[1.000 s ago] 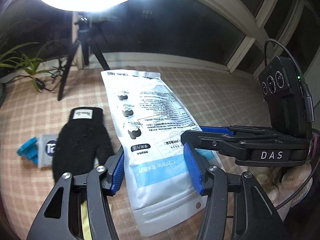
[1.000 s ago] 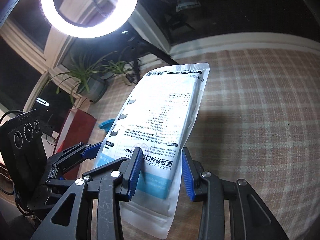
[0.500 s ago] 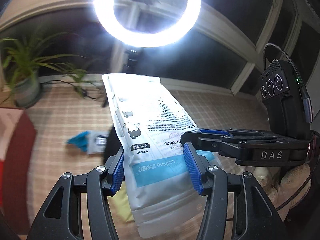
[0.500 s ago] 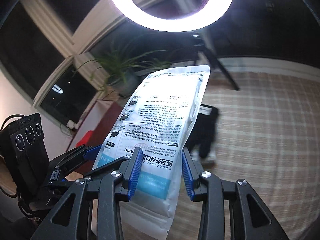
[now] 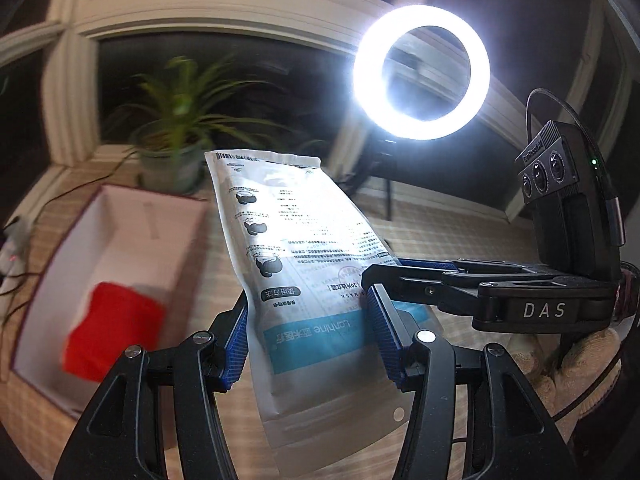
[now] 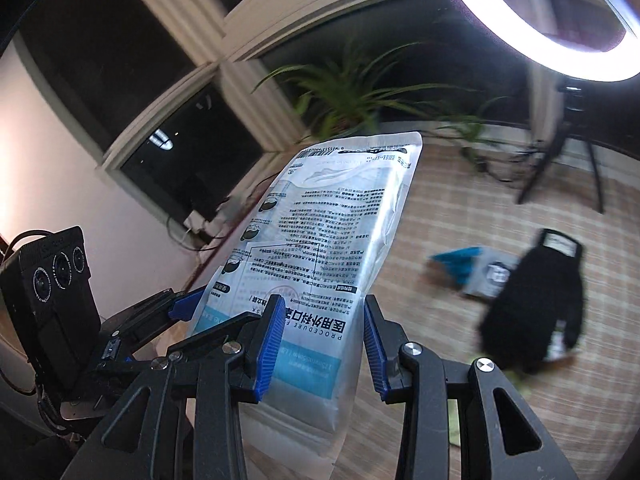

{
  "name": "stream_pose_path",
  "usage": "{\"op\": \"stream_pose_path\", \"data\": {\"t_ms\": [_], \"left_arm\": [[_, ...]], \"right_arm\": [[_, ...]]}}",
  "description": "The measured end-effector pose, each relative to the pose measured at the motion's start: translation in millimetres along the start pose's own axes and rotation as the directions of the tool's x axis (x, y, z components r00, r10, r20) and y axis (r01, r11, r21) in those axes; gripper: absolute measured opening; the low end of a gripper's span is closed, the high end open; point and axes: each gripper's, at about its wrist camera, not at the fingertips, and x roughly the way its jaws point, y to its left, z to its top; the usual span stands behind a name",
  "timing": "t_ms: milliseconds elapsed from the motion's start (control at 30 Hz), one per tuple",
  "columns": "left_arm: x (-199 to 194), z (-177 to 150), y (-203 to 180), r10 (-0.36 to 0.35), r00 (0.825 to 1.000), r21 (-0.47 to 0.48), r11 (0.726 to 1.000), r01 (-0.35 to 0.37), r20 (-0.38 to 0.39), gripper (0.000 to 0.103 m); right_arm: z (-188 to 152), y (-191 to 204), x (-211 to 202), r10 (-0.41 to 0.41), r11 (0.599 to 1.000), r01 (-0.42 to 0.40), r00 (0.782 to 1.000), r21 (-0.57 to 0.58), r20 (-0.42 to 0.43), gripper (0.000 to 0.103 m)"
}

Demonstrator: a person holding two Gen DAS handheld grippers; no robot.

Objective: Organize soft objects
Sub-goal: 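Lift the plastic bag with the left gripper and carry it over the box, then lower the bag into the box and open the left gripper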

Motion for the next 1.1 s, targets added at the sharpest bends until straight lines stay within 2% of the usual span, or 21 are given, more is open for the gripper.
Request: {"op": "stream_pose_path", "data": {"t_ms": [300, 500, 800, 1100], "left_arm": [[-26, -12, 95, 0.053, 0.998, -0.077, 0.995, -0.055, -0.032, 0.053], [-19, -7, 141, 0.048, 0.995, -0.112, 0.992, -0.057, -0.083, 0.053], [1, 2, 185, 0.005, 0.988, -0.134, 0.991, -0.026, -0.154, 0.053], [10, 14, 208, 0.027, 0.988, -0.147, 0.988, -0.049, -0.149, 0.053]], "right_arm": [[4, 64, 82, 0.051, 0.999, -0.051, 0.997, -0.015, -0.058, 0.035], [9, 85, 123, 0.048, 0.999, -0.048, 0.995, 0.003, -0.082, 0.035], [21, 79, 159, 0.040, 0.997, -0.032, 0.993, 0.077, -0.107, 0.035], [33, 76, 173, 0.046, 0.991, -0.032, 0.992, 0.126, -0.114, 0.037]]}}
